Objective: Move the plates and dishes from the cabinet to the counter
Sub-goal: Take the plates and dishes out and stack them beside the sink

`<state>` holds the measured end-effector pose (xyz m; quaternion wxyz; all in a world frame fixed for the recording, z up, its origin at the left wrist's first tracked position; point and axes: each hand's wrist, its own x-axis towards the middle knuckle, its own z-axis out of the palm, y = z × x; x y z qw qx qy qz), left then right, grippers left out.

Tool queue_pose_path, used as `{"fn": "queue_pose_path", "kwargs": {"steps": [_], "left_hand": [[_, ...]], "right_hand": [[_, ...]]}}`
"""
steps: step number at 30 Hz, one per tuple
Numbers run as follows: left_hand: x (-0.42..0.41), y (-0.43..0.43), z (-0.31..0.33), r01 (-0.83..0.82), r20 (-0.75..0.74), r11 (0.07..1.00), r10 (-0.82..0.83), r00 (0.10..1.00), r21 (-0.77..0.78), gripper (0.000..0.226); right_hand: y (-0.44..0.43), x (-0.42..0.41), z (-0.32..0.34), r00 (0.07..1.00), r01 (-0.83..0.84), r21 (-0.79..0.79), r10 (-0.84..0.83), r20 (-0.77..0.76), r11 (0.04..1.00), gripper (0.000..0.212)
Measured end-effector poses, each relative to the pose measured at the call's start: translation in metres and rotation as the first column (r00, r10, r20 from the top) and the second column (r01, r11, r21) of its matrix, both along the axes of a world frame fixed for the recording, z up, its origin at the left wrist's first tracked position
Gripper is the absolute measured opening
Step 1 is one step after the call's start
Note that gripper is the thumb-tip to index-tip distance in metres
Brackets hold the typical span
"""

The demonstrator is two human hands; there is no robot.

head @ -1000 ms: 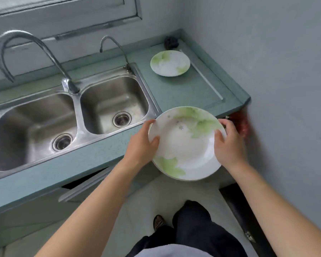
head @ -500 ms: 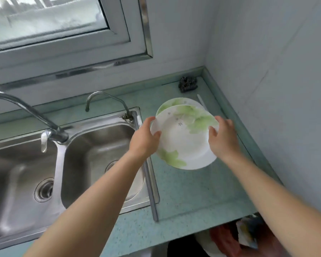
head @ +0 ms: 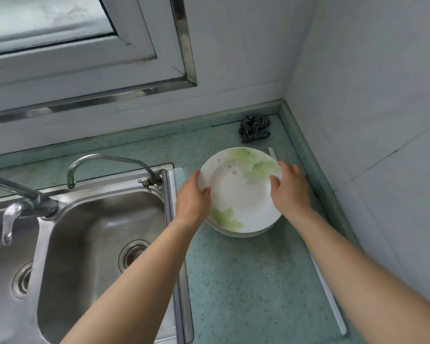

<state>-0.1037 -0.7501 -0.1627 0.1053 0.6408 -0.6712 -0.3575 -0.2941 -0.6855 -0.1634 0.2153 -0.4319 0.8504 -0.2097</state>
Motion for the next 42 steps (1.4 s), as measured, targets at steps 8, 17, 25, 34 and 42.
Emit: {"fn": "queue_pose_path", "kwargs": {"steps": [8, 17, 25, 34, 42], "left_hand": [[0.004, -0.002, -0.007, 0.080, 0.124, 0.994, -0.070, 0.990, -0.080, 0.055], [0.070, 0.044, 0.011, 0.289, 0.354, 0.943, -0.218, 0.909, -0.164, 0.067], [0.194, 0.146, 0.035, 0.177, 0.408, 0.969, -0.093, 0.908, -0.173, 0.078], [0.403, 0.318, 0.060, -0.222, 0.314, 0.944, 0.293, 0.903, -0.243, 0.075], [0.590, 0.511, 0.069, -0.639, 0.266, 0.714, 0.700, 0.663, -0.288, 0.079]], "right_hand": [[0.002, -0.008, -0.003, 0.994, -0.082, 0.008, 0.082, -0.068, 0.997, 0.052], [0.040, 0.065, 0.028, 0.940, -0.311, 0.085, 0.320, -0.116, 0.947, 0.064], [0.090, 0.189, 0.049, 0.793, -0.585, 0.130, 0.598, -0.116, 0.801, 0.072], [0.193, 0.405, 0.083, 0.464, -0.872, 0.075, 0.865, -0.190, 0.484, 0.068], [0.312, 0.636, 0.090, 0.069, -0.997, 0.014, 0.983, -0.168, 0.073, 0.066]]}}
